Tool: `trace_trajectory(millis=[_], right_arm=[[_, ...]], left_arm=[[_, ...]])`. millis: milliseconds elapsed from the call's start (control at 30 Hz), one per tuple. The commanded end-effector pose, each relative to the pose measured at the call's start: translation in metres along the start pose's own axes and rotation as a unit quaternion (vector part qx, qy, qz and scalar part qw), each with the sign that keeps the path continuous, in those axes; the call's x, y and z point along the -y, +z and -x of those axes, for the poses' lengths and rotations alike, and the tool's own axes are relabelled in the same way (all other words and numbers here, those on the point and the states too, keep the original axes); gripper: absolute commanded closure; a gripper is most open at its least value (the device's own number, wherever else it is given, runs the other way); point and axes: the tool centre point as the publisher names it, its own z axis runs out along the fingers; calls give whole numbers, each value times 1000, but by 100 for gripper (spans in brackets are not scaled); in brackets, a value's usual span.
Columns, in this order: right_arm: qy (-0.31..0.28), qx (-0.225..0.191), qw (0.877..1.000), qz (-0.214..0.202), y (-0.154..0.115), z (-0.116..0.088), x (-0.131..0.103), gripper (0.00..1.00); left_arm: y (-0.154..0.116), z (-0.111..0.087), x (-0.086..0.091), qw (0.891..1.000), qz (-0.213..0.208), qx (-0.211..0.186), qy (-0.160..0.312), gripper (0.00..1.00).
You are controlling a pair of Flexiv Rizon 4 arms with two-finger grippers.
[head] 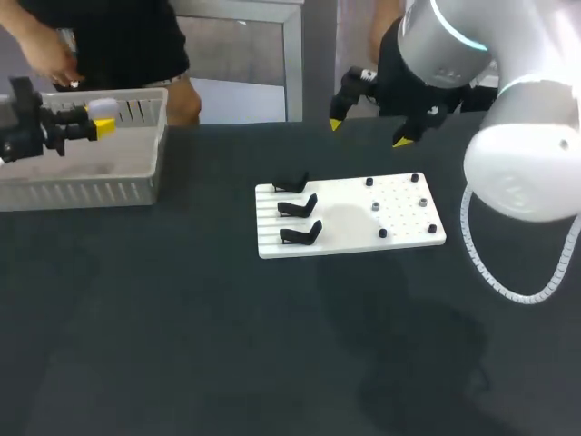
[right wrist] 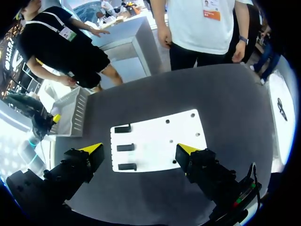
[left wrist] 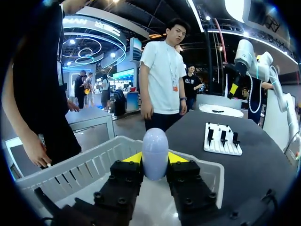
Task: Pick up each earbud case from the left stands, insert the matching earbuds, close the lid, and place the case in the box.
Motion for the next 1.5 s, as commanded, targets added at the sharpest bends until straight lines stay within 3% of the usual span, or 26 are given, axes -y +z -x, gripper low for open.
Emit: trace_trajectory(millis=[33, 67, 133, 167, 333, 467, 767, 967, 1200, 1333, 1500], right_arm=[[1, 40, 999, 0, -1, -4, -2, 0], [0, 40, 999, 1, -1, -4, -3, 0], [-1, 40, 999, 2, 0, -3, -4, 0], [-2, 41, 999, 4, -1, -2, -4, 0], [-5, 50, 999, 13, -4, 4, -2, 0], [-22, 59, 997, 50, -14, 8, 2, 0], [-105, 62, 985, 121, -38, 5, 13, 0], [-147, 66, 974, 161, -49, -1, 28, 0], [-165, 55, 963, 208, -66, 0, 45, 0], [-161, 58, 957, 236, -80, 6, 53, 0], [-146, 65, 960, 230, -82, 9, 55, 0]], left_arm=[[7, -12, -4, 1000, -3, -14, -6, 100], [8, -14, -3, 1000, -3, -10, -8, 88], [9, -19, -4, 1000, -6, -18, -12, 48], [9, -20, -4, 1000, -4, -21, -12, 0], [7, -8, 0, 1000, -2, -23, -7, 0], [9, 11, 16, 1000, -9, -23, 2, 0], [17, 39, 87, 1000, -6, -27, -8, 0], [18, 42, 121, 1000, 1, -28, -2, 0], [13, 58, 171, 999, 9, -31, -4, 0], [13, 67, 193, 999, 3, -37, -9, 0], [13, 68, 195, 999, 9, -37, -13, 0]])
